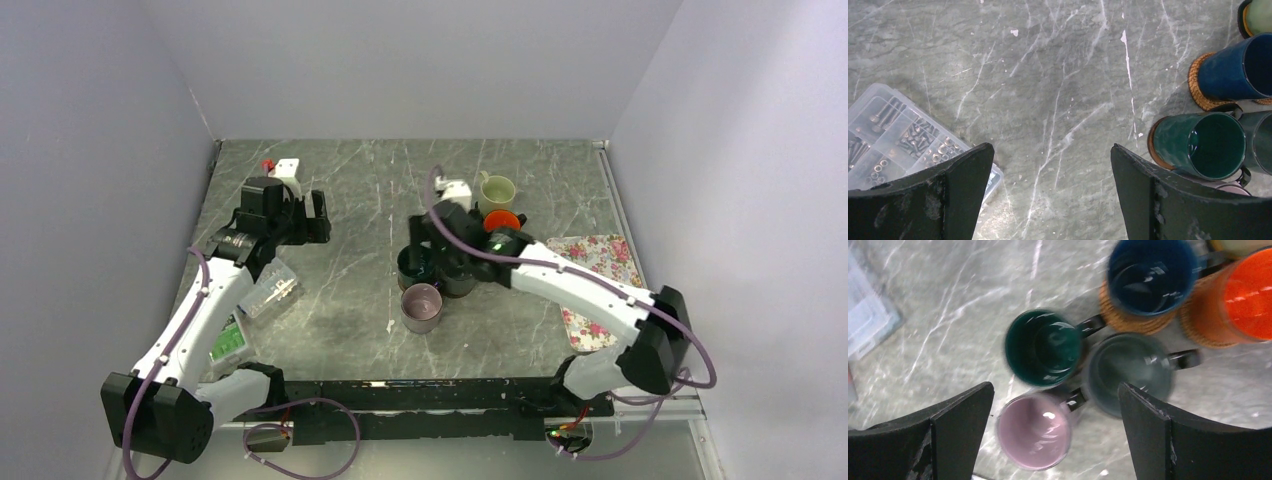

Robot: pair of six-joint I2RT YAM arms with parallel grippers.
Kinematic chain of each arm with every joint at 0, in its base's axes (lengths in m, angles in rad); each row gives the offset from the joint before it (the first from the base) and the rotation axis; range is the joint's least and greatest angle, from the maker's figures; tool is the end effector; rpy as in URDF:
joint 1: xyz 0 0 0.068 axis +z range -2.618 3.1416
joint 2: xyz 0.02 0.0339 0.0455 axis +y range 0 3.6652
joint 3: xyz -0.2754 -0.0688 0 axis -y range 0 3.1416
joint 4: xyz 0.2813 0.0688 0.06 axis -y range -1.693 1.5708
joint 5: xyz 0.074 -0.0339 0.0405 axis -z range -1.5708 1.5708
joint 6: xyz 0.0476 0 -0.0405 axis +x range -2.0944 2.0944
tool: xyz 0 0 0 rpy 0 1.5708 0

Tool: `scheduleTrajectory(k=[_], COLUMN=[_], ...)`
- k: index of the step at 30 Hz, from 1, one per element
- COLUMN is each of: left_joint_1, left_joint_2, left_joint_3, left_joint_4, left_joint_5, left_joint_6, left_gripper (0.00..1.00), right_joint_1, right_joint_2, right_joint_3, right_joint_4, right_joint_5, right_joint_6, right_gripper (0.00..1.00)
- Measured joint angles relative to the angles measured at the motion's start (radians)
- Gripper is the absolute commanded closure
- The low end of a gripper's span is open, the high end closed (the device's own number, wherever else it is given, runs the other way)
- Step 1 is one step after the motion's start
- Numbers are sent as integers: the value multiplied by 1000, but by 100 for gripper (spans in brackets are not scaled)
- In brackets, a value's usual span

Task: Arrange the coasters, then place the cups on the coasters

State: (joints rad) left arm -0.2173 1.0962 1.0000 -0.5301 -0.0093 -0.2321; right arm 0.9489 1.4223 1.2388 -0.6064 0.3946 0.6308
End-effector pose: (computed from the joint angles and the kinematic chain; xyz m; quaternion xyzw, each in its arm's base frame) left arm 0.2720 -0.0596 0.3199 -0.0087 0.8905 -0.0973 0.4444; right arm 0.2187 0.2736 0.3098 -0.0700 0.9072 0.1375 0.3915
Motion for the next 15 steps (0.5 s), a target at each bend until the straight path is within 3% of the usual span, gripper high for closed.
scheduleTrajectory(k=[8, 15], left_joint_1=[5, 21], left_joint_2=[0, -31], left_joint_3=[-17, -51], left_joint_4=[16, 39], left_joint_5=[-52, -112], left_joint_6=[2, 6], left_gripper=[7, 6], right_joint_1=[-464, -750], right_joint_2=[-190, -369], right_joint_3=[-200, -311], right_joint_4=[174, 244], right_joint_5=[-230, -349], right_joint_6=[-175, -249], right_gripper=[0, 0])
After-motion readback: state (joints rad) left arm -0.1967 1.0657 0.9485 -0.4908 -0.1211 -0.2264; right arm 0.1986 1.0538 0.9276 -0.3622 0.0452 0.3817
